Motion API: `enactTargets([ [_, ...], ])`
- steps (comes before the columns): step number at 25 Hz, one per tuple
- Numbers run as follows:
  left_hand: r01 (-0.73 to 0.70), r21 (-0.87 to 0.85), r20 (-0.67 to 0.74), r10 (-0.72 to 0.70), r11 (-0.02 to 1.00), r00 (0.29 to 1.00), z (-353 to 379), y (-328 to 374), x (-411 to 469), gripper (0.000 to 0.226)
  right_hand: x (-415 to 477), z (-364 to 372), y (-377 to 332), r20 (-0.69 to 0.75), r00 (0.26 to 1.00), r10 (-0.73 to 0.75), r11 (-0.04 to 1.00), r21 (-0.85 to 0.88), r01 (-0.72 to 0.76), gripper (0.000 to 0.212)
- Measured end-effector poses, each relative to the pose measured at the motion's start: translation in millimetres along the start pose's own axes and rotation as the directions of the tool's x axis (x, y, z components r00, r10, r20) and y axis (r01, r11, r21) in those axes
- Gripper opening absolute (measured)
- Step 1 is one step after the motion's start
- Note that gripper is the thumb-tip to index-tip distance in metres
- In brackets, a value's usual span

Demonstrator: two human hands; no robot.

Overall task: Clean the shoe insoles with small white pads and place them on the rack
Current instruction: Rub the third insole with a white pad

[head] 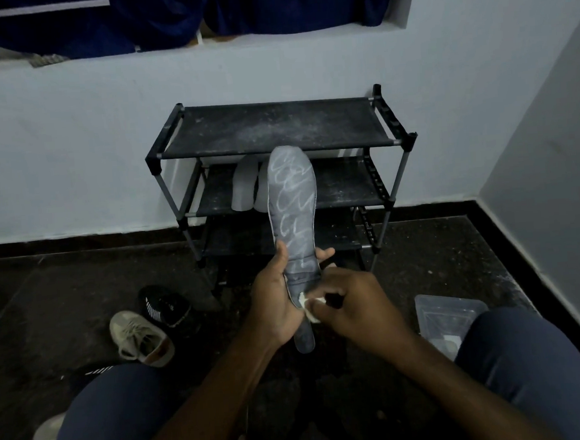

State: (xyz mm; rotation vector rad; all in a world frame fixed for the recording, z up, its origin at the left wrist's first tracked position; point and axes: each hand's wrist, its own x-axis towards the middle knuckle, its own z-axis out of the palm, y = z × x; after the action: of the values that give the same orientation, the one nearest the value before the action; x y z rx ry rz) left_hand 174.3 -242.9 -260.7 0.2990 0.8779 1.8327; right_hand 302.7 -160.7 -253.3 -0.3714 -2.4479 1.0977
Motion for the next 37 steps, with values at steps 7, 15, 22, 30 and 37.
enactTargets([
  [7,-0.048,0.013,0.011,0.048,0.999,0.999,1,-2,1,0.064,-2,4,-6,0.014,1.0,-0.002,1.0,0.028,0.001,0.009],
  [15,-0.067,0.054,0.035,0.065,0.996,0.997,0,-4,1,0.068,-1,7,-10,-0.046,0.999,0.005,1.0,0.003,-0.005,0.011],
  [22,-0.031,0.064,0.046,0.028,0.997,0.999,3,-2,-2,0.07,5,3,-5,-0.111,0.993,0.027,0.999,-0.017,-0.03,0.01],
  [30,-0.042,0.047,0.065,0.039,0.998,0.997,-3,-2,1,0.073,7,-1,-2,-0.115,0.992,0.053,0.998,-0.013,-0.055,0.009],
  [37,-0.047,0.031,0.063,0.045,0.998,0.997,1,-5,0,0.072,7,-5,3,-0.194,0.973,0.129,0.992,0.011,-0.129,0.009],
])
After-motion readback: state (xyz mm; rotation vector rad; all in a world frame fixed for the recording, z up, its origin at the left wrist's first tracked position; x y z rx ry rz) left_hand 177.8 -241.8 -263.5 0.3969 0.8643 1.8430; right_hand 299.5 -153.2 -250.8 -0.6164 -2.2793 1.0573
